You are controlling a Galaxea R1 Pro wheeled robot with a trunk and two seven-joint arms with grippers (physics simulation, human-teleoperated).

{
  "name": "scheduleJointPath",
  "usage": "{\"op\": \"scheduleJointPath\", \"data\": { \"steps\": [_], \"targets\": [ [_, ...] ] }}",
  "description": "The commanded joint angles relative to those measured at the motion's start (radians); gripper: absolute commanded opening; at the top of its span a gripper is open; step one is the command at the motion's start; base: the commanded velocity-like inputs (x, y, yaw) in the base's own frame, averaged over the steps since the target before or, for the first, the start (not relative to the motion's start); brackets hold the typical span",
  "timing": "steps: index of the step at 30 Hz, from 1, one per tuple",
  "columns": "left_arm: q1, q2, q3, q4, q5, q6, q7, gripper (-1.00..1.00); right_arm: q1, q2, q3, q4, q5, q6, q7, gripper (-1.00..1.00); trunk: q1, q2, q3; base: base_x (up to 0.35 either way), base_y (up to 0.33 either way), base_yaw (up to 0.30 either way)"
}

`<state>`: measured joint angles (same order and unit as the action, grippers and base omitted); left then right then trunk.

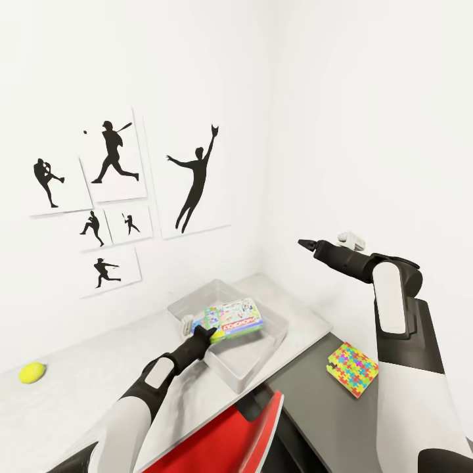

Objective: Put all the toys in the child's room - the three board games (two on the bed and one on the table), the two jigsaw puzzles on the table, and the tennis ball on the table - inside the toy box on the table in the child's room.

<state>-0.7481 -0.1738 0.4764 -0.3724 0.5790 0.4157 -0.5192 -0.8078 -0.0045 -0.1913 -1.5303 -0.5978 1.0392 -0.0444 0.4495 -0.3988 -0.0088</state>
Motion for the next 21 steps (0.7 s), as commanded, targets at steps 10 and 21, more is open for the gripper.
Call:
{"op": "scheduleJointPath", "data": {
  "steps": [10,21],
  "targets": [
    [0.000,-0.001,0.005,-0.001,0.004,0.048,-0.025,-1.00,-0.001,0.000,0.000,-0.002,-0.007,0.006,-0.004,1.00,0.000,-0.001,-0.001,0.000,0.000,0.000],
    [-0.002,-0.001,0.004,-0.002,0.004,0.080,-0.024,-1.00,-0.001,0.000,0.000,-0.005,-0.008,0.006,-0.003,1.00,0.000,-0.001,-0.001,0.000,0.000,0.000]
  ]
}}
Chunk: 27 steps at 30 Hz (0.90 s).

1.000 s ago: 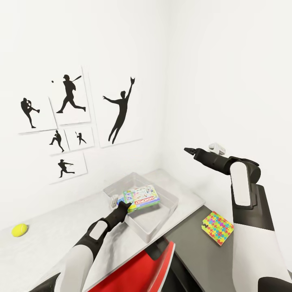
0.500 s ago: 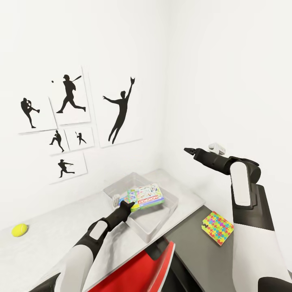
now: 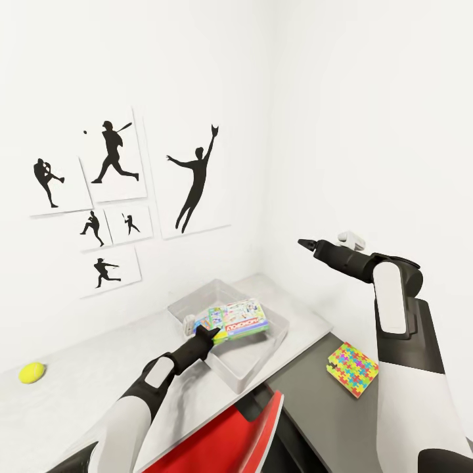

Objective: Put all the toys in the child's room - the three board games (two on the bed and one on the table), the two jigsaw puzzles on the table, and the tennis ball on the table - inside the toy box on the table in the child's room.

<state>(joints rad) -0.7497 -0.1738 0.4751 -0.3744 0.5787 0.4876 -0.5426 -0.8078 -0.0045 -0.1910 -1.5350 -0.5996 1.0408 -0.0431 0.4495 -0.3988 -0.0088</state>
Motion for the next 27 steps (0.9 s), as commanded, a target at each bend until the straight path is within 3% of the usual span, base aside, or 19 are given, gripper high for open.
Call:
{"op": "scheduleJointPath", "data": {
  "steps": [1,14,27],
  "targets": [
    [-0.001,-0.001,0.005,-0.001,0.004,0.011,0.000,-1.00,-0.001,0.000,-0.001,0.000,-0.006,0.004,-0.004,1.00,0.000,-0.001,-0.001,0.000,0.000,0.000],
    [-0.002,-0.001,0.006,-0.002,0.005,0.020,0.000,-1.00,-0.001,0.000,0.001,0.000,-0.006,0.005,-0.004,1.00,0.000,-0.001,-0.001,0.000,-0.004,0.000],
    [-0.002,-0.001,0.007,-0.003,0.006,0.020,0.000,-1.00,-0.001,0.000,0.000,0.000,-0.007,0.004,-0.004,1.00,0.000,-0.001,-0.001,0.000,-0.093,0.000]
  ]
}}
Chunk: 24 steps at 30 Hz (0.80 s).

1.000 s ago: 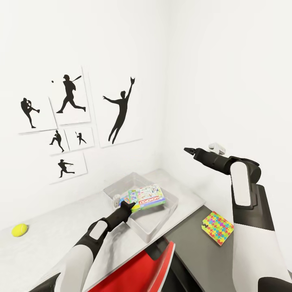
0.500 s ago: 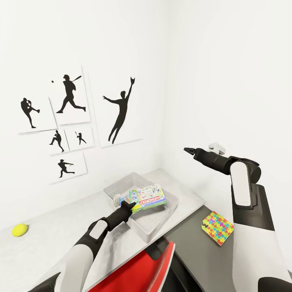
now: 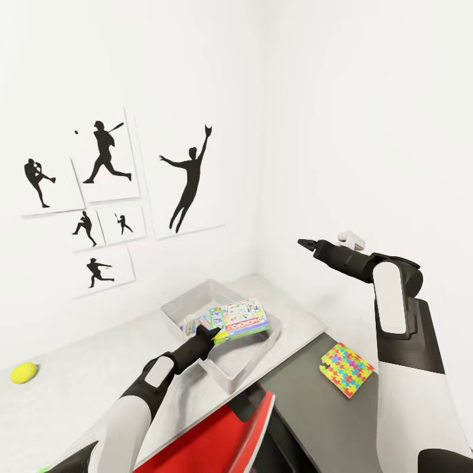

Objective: Put all the toys in the child's room - the three board games (two on the bed and one on the table), the two jigsaw puzzles on the table, and the tennis ball on the table - inside the toy box on the table in the child's room.

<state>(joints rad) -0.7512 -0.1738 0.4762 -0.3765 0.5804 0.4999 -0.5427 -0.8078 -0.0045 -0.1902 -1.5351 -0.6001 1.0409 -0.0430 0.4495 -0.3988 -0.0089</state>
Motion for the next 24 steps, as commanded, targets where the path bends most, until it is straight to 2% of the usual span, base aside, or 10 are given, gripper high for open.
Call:
{"op": "scheduleJointPath", "data": {
  "steps": [1,9,15,24],
  "targets": [
    [0.000,-0.001,0.005,-0.001,0.004,0.008,0.000,-1.00,-0.001,0.000,0.000,0.000,-0.007,0.004,-0.005,1.00,0.000,-0.001,-0.001,0.000,-0.005,0.000],
    [0.000,-0.001,0.007,-0.001,0.006,0.008,-0.002,-1.00,-0.001,0.000,0.000,0.000,-0.007,0.003,-0.005,1.00,0.000,-0.001,-0.001,0.037,-0.001,0.000],
    [0.001,-0.001,0.007,-0.001,0.038,0.008,-0.002,-1.00,-0.001,0.000,0.000,0.001,-0.007,0.002,-0.005,1.00,0.000,-0.001,-0.001,0.048,0.000,0.000],
    [0.001,-0.001,0.007,-0.001,0.050,0.008,-0.002,-1.00,-0.001,0.000,0.000,0.002,-0.008,0.002,-0.005,1.00,0.000,-0.001,-0.001,0.003,0.000,0.000]
  ]
}}
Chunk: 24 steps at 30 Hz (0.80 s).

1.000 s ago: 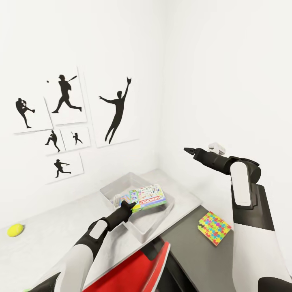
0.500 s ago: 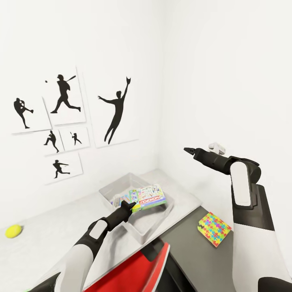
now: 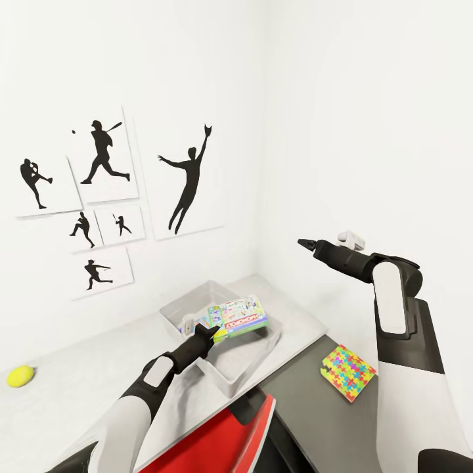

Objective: Put all the toys in the child's room - the three board games (two on the bed and one on the table), the two jigsaw puzzles on the table, and the tennis ball on the table - inside the toy box on the table in the child's room.

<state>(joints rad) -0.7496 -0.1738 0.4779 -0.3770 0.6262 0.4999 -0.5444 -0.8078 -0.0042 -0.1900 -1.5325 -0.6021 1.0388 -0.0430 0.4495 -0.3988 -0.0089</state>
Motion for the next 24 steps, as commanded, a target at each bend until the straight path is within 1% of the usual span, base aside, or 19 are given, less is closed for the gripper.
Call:
{"op": "scheduleJointPath", "data": {
  "steps": [1,24],
  "targets": [
    [-0.001,-0.001,0.005,0.000,0.004,0.008,0.000,-1.00,-0.001,0.000,-0.001,0.000,-0.006,0.004,-0.005,1.00,0.000,-0.001,-0.001,0.000,0.000,0.000],
    [-0.001,-0.001,0.006,0.000,0.004,0.008,0.000,-1.00,-0.001,0.001,0.000,0.001,-0.005,0.003,-0.005,1.00,0.000,-0.001,-0.001,0.000,0.000,0.000]
  ]
}}
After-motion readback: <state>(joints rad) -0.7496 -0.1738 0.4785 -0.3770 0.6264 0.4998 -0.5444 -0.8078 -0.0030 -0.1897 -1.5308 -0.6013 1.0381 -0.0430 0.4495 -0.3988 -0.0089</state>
